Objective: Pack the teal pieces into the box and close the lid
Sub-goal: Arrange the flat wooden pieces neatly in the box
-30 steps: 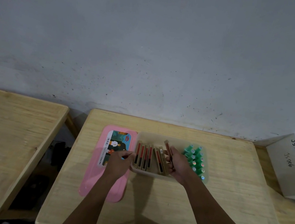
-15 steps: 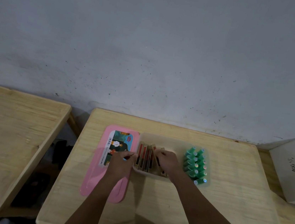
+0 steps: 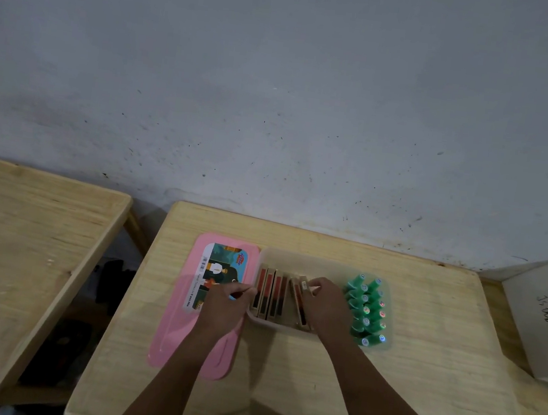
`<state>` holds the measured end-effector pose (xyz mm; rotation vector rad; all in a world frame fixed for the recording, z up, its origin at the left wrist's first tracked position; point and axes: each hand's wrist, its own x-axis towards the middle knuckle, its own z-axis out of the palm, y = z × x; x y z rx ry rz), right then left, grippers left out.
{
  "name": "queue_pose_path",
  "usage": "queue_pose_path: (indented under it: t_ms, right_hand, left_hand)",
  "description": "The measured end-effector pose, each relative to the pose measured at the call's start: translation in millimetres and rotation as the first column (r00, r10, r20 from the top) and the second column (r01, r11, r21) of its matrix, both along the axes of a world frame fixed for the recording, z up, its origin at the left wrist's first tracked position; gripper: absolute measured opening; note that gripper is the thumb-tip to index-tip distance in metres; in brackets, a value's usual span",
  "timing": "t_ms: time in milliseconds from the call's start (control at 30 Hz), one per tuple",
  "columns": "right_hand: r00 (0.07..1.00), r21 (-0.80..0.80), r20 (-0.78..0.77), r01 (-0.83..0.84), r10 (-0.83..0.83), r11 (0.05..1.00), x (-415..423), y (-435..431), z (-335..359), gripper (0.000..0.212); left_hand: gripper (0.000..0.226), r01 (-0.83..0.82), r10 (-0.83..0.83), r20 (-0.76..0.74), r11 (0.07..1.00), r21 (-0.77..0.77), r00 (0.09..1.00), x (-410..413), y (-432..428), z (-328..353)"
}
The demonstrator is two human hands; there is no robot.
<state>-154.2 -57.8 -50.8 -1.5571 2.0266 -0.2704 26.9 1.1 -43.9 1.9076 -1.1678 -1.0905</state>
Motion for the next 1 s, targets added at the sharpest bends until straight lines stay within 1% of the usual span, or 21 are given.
queue_pose_path:
  t_ms: [100,167,233,333,400,467,533,633,700,767,833,900,1000]
  right_hand:
    - [0.990,0.085,-0.023,-0.135,0.138,0.987,-10,6,-2,0.015]
    - [0.971,0.128,-0.096,-0.204,0.217,0.971,-8,11,-2,0.016]
    - [0.959,0.129,-0.180,-0.197,0.218,0.972,-5,12,-2,0.021]
    - [0.908,0.122,-0.329,-0.231,0.259,0.965,4,9,2,0.027]
    - [0.907,0.100,-0.340,-0.228,0.249,0.968,7,9,4,0.033]
    - [0.927,0.081,-0.311,-0.196,0.212,0.977,6,10,5,0.047]
    - [0.950,0.081,-0.260,-0.155,0.171,0.985,4,12,4,0.053]
    - [0.992,0.058,-0.108,-0.052,0.059,0.997,1,13,3,0.045]
    - [1.000,0.044,0.011,-0.026,0.025,0.999,2,11,0,0.037]
    - [0.992,0.067,0.124,-0.029,0.021,0.997,6,8,-2,0.031]
    - [0.982,0.095,0.183,-0.067,0.048,0.993,13,7,-2,0.026]
    - [0.973,0.096,0.197,-0.139,0.118,0.986,19,6,-4,0.022]
    - [0.962,0.106,0.205,-0.207,0.182,0.973,16,4,-2,0.023]
  left_hand:
    - [0.026,0.014,-0.014,0.006,1.000,-0.005,1.000,0,0,0]
    - [0.026,0.021,-0.021,0.009,1.000,-0.013,1.000,0,0,0]
    - [0.026,0.019,-0.019,0.003,1.000,-0.016,1.000,0,0,1]
    - [0.026,0.016,-0.016,-0.002,1.000,-0.020,1.000,0,0,2]
    - [0.025,0.018,-0.018,-0.004,1.000,-0.021,1.000,0,0,2]
    - [0.025,0.019,-0.019,-0.004,1.000,-0.018,1.000,-1,0,3]
    - [0.024,0.020,-0.020,0.003,1.000,-0.016,1.000,-1,0,4]
    - [0.024,0.025,-0.025,0.013,1.000,-0.011,1.000,-1,0,4]
    - [0.025,0.026,-0.026,0.011,1.000,-0.007,1.000,-1,1,4]
    - [0.025,0.024,-0.024,0.008,1.000,-0.005,1.000,-1,1,4]
    - [0.025,0.021,-0.021,0.002,1.000,-0.004,1.000,-1,1,3]
    - [0.025,0.016,-0.016,-0.005,1.000,-0.004,1.000,-1,1,3]
    - [0.025,0.015,-0.015,-0.002,1.000,-0.004,1.000,-1,1,3]
